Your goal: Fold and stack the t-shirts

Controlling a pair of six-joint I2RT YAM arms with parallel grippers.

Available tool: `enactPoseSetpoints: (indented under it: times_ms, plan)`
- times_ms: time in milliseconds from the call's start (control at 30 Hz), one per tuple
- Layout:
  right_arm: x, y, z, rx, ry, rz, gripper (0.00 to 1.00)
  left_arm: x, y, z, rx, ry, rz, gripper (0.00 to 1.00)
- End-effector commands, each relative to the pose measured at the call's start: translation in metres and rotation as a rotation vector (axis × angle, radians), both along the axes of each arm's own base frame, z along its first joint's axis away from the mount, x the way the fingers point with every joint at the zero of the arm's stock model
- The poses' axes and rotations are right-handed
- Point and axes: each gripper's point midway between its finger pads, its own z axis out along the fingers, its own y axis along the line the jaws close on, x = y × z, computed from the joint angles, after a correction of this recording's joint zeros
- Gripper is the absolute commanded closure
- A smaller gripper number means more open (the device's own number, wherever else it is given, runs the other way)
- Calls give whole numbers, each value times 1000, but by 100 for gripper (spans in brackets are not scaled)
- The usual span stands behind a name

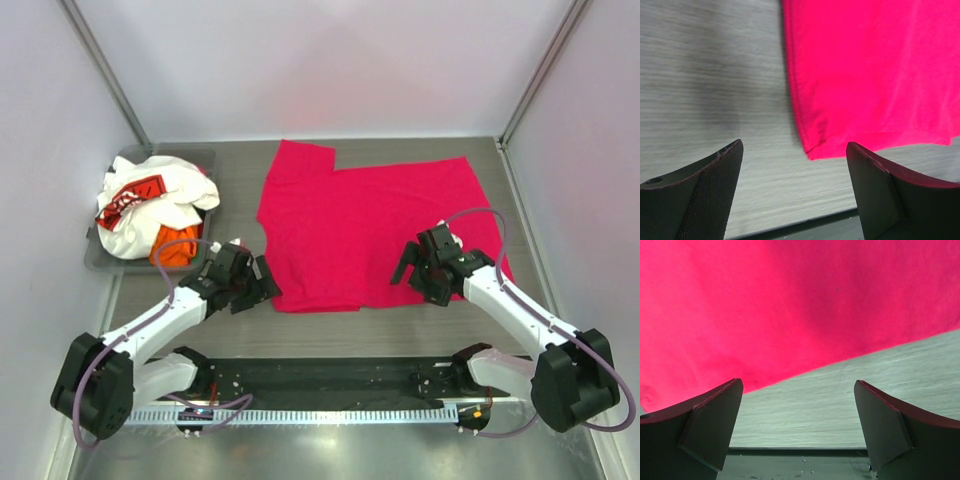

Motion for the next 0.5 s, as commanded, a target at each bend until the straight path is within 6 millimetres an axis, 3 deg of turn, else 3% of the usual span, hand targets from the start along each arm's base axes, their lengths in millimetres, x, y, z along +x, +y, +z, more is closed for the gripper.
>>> enactPoseSetpoints:
  times_ms: [0,133,300,400,433,467]
  plan:
    - [14,14,11,70,-79,-21,0,21,-22,13,-127,-85,29,16]
    - [13,13,12,67,-88,-17,0,22,-32,5,-165,-66,23,18]
    - [13,10,9,38,-79,-10,0,18,-47,-9,-146,-12,-28,36]
    - [15,8,9,21,-78,-12,0,18,-57,-4,-156,-11,-54,57]
    - [16,7,9,15,-77,-11,0,23,-63,6,-171,-28,-63,74]
    - [14,5,8,4,-68,-9,0,27,-63,12,-166,-41,-58,84]
